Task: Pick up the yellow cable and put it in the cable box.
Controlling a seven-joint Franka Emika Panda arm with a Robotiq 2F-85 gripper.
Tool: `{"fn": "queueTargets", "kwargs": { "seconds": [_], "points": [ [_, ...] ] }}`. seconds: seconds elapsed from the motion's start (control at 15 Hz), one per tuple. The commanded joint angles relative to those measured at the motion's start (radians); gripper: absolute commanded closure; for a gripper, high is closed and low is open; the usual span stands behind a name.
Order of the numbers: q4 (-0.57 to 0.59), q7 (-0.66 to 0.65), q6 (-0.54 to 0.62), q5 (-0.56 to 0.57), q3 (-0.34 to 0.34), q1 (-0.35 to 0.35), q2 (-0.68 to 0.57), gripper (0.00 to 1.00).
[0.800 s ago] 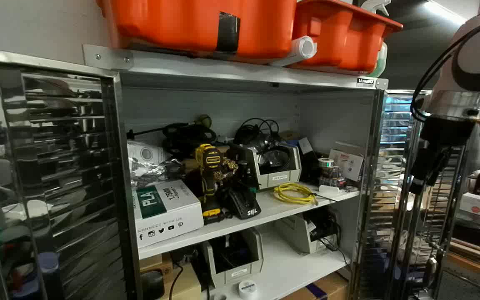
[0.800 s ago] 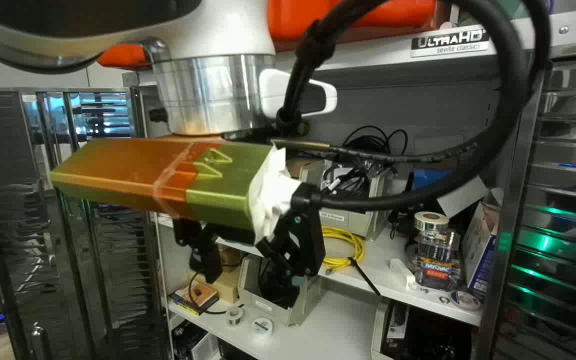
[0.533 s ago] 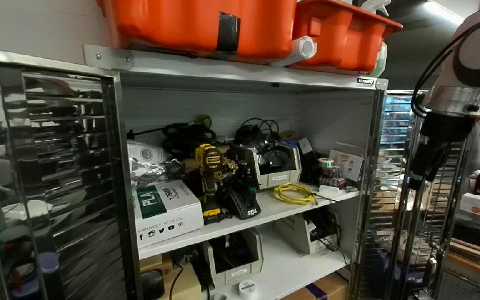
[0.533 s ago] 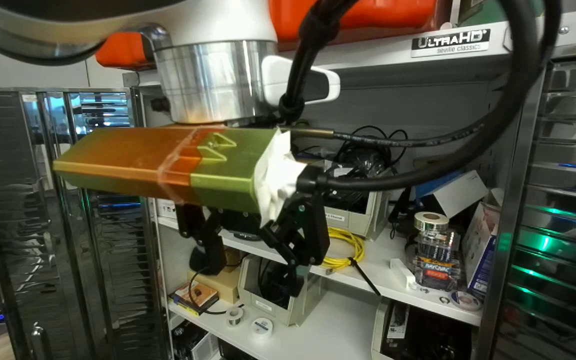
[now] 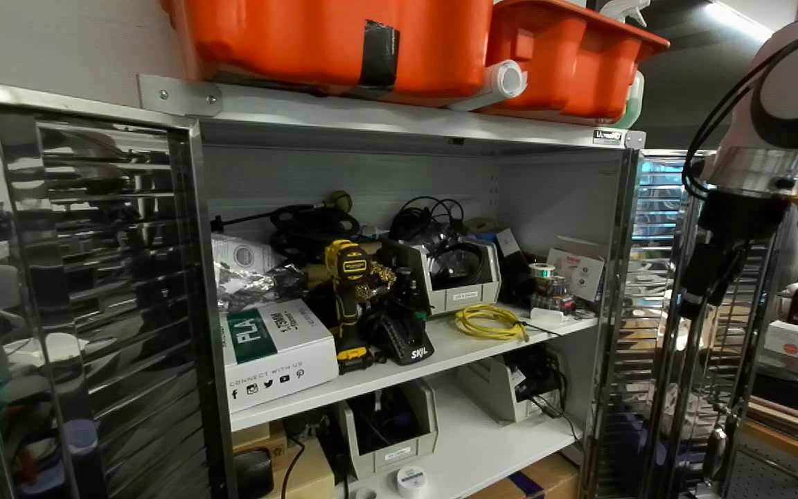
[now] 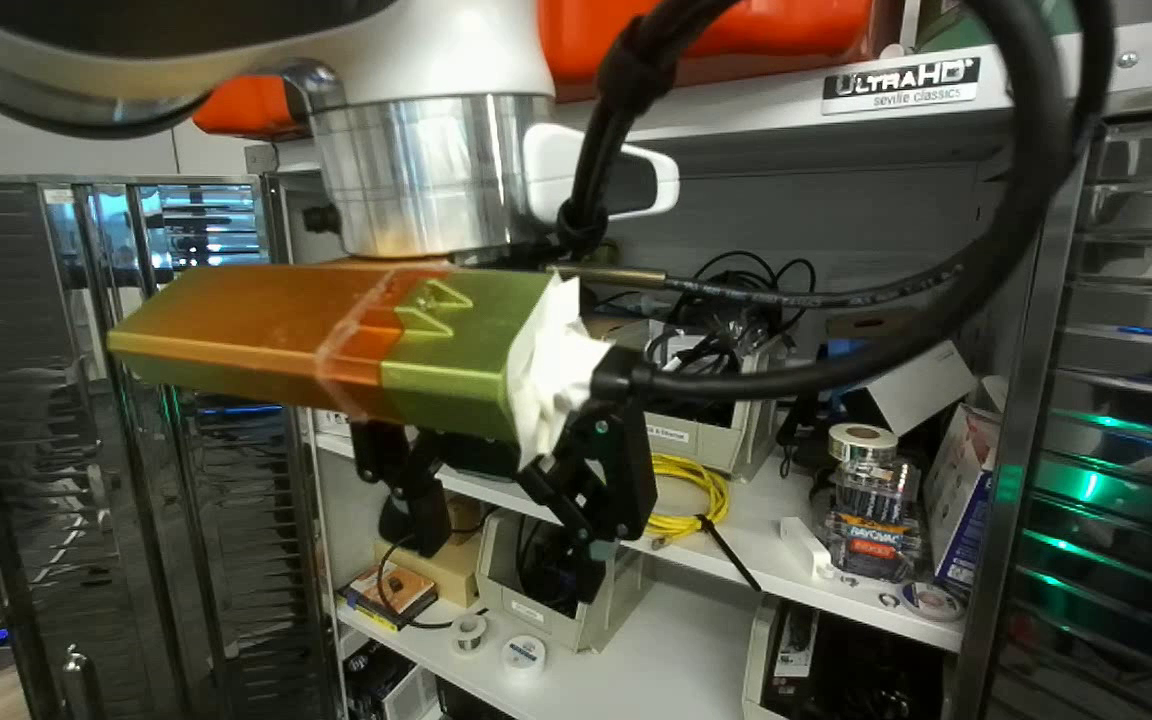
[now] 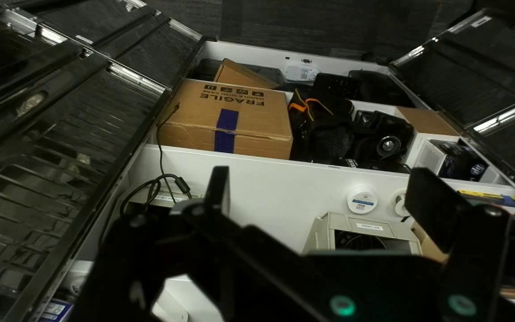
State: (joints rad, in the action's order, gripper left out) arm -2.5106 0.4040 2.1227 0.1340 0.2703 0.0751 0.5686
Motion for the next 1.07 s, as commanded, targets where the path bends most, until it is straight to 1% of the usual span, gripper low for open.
{"fn": "queueTargets", "kwargs": {
  "seconds": [0.0,0.27,0.47,0.73,1.0],
  "points": [
    [0.028,0.019,0.039,-0.021,-0.003,-0.005,-0.060,0.00],
    [0.049,-0.007,0.130,-0.027,-0.011,-0.005,-0.170,0.00],
    [0.063,-0.037,0.254,-0.040,-0.017,0.001,-0.278,0.00],
    [0.118,-0.131,0.408,-0.097,-0.035,0.007,-0.435,0.00],
    [0.184,-0.228,0.537,-0.195,-0.058,0.015,-0.572,0.00]
  ]
}}
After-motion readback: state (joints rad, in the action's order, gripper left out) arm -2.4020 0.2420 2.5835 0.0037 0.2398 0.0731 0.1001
